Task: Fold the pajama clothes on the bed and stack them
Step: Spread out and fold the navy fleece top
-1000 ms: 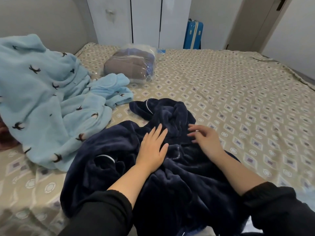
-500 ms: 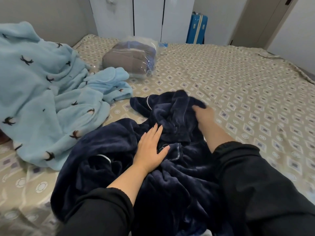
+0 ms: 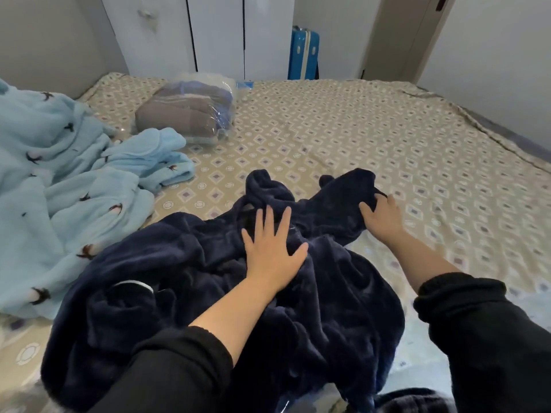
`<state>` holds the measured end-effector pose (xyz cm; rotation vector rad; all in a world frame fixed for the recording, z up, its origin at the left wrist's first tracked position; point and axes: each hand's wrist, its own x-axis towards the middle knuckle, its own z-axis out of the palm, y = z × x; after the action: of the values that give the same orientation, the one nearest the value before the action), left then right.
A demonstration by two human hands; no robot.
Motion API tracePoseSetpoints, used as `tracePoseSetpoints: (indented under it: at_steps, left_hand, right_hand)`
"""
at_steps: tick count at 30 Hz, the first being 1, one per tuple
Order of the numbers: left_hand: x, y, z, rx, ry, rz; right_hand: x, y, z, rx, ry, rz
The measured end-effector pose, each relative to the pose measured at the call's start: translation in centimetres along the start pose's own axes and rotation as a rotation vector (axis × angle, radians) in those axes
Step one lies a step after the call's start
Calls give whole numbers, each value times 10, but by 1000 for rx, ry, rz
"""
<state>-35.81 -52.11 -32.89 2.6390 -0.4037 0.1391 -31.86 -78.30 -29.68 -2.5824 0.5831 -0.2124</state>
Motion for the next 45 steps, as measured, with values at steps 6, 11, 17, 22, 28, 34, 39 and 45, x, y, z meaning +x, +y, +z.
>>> tracePoseSetpoints:
  at_steps: [6, 11, 17, 22, 28, 34, 39, 45]
  left_hand:
    - [-1, 9, 33, 163, -23, -15]
    - [2, 9, 42, 263, 1, 8]
    - [3, 9, 40, 255, 6, 9]
    - [0, 10, 37, 279, 28, 31]
    - [-1, 9, 33, 289, 46, 124]
    - [4, 19, 32, 311, 38, 419]
    - [13, 42, 38, 306, -44, 439]
    - [16, 63, 59, 276, -67, 317]
  right_hand:
    - [11, 16, 16, 626, 52, 215]
    - [32, 13, 21, 784, 95, 353]
    - [21, 7, -30, 572, 678, 192]
    - [11, 24, -54, -226, 280, 234]
    - [-1, 58, -25, -113, -18, 207]
    - [1, 74, -24, 749, 389, 442]
    - [14, 92, -32, 792, 195, 702]
    - [27, 104, -43, 616, 28, 533]
